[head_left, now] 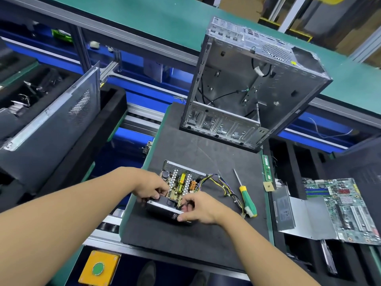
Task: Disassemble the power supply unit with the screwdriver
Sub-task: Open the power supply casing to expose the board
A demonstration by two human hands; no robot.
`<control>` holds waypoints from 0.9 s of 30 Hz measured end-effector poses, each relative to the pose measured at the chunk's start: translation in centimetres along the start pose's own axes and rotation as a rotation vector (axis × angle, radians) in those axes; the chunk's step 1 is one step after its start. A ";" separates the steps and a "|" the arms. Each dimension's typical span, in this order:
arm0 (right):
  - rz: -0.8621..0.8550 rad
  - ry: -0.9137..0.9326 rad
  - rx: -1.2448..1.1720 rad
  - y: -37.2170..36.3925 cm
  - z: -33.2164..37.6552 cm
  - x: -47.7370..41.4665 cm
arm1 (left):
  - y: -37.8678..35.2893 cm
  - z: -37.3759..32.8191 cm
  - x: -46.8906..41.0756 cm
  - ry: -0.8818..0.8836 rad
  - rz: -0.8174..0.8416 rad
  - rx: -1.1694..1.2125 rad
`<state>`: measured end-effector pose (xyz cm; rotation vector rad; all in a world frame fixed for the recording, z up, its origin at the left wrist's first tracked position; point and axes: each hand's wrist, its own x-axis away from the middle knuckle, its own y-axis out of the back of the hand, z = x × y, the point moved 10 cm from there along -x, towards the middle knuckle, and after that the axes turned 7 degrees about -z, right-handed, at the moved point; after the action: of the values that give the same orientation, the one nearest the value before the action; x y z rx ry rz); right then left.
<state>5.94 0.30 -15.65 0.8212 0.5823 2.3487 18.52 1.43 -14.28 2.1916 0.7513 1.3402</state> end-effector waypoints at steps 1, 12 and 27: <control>0.010 -0.005 0.013 0.0 0.1 0.0 | 0.1 -0.1 0.0 -0.002 0.002 -0.006; -0.077 -0.062 0.133 2.0 0.7 -0.1 | -0.7 0.6 0.2 0.015 -0.094 0.173; -0.280 0.202 0.593 1.8 3.9 -0.6 | -0.6 1.1 -0.7 -0.009 -0.235 0.323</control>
<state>8.28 -0.64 -12.14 0.6880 1.4258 2.0251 19.12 1.34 -15.61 2.2567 1.2537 1.1549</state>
